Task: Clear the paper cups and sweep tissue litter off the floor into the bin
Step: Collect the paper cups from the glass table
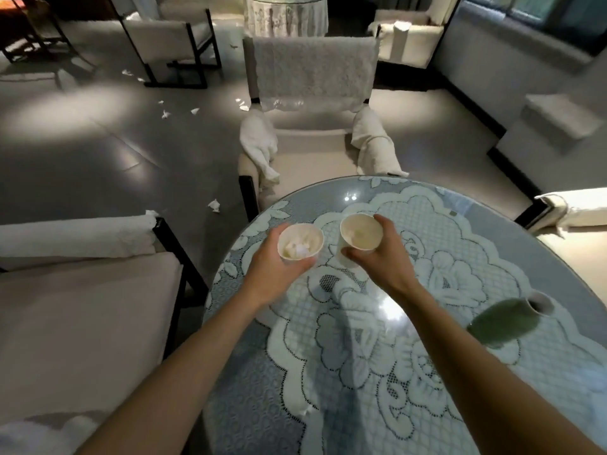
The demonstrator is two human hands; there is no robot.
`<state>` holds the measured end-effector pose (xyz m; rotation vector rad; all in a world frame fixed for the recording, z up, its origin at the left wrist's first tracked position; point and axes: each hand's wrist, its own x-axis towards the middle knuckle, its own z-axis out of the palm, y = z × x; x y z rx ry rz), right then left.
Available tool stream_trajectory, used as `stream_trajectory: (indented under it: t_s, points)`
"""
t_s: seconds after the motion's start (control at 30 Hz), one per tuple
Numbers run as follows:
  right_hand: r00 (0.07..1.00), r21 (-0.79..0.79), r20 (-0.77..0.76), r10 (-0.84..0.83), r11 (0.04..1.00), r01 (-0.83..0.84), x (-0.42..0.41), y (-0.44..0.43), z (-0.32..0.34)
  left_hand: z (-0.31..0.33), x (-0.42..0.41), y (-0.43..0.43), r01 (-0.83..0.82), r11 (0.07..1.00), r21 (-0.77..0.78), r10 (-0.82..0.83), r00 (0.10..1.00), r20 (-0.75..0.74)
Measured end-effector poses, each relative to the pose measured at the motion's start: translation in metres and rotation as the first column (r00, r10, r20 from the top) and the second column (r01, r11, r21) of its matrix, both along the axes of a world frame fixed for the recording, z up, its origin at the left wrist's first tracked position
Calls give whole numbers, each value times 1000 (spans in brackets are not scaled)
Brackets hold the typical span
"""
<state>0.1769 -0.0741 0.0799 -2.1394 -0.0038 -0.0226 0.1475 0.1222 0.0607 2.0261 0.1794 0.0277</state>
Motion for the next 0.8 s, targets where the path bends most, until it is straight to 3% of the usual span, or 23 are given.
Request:
stream_trajectory:
  t_s: [0.2,0.4,0.8]
  points:
    - [987,-21,30,-158,987,158,-2,12,38,35,57,19,167,985,-37,-165,985,60]
    - [931,10,40,-364,931,364,-12,42,55,70,89,37,400,916,-2,-398,912,100]
    - [900,-40,62,-431,900,434,-5,60,69,82,112,44,526,850,33,-526,842,115]
